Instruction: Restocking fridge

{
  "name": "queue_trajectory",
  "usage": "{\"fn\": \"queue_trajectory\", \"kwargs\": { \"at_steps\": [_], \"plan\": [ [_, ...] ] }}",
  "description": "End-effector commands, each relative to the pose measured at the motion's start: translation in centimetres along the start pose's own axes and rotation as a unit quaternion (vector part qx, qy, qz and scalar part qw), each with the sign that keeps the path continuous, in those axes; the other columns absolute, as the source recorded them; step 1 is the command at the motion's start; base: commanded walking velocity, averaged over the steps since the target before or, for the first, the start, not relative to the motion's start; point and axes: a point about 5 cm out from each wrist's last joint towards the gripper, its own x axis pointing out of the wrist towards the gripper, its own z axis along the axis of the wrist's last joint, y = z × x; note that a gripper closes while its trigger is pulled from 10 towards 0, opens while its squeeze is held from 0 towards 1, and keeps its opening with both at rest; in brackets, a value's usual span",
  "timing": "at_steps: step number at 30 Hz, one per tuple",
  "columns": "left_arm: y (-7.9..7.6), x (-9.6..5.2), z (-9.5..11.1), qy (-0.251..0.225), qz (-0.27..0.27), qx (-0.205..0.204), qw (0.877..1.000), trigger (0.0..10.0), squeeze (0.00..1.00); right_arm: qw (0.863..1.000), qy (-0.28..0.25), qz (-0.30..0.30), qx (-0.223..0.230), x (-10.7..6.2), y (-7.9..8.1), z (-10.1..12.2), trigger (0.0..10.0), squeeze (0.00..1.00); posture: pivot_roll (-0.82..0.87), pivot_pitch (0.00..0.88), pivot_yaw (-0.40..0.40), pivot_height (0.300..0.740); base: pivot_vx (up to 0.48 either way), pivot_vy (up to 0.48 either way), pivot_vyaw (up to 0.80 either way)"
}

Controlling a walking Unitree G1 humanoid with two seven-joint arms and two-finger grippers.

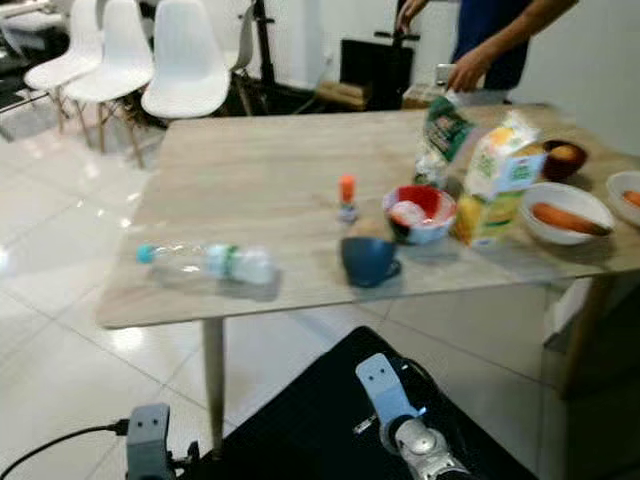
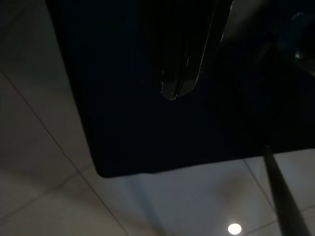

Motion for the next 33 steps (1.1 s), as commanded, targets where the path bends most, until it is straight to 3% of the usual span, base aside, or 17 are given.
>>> {"fn": "queue_trajectory", "kwargs": {
  "at_steps": [1, 26, 29, 33],
  "plan": [
    [0.45, -0.31, -0.73, 0.010, 0.001, 0.007, 1.000, 10.0, 0.00, 1.000, 0.006, -0.001, 0.002, -0.05, 0.14, -0.26, 10.0, 0.00, -0.04, 0.057, 0.011, 0.740, 0.000, 0.000, 0.00],
    [0.16, -0.17, -0.33, 0.002, -0.008, 0.009, 1.000, 10.0, 0.00, 1.000, 0.008, -0.005, 0.001, -0.23, -0.27, -0.54, 10.0, 0.00, -0.04, 0.058, 0.014, 0.740, 0.000, 0.000, 0.00],
    [0.09, -0.07, -0.19, 0.003, -0.007, 0.024, 1.000, 10.0, 0.00, 1.000, 0.009, -0.005, 0.001, -0.26, -0.33, -0.60, 10.0, 0.00, -0.04, 0.058, 0.015, 0.740, 0.000, 0.000, 0.00],
    [0.01, 0.06, 0.11, 0.001, -0.004, 0.030, 1.000, 10.0, 0.00, 1.000, 0.009, -0.005, 0.001, -0.28, -0.34, -0.64, 10.0, 0.00, -0.04, 0.057, 0.017, 0.740, 0.000, -0.480, 0.00]
  ]
}}
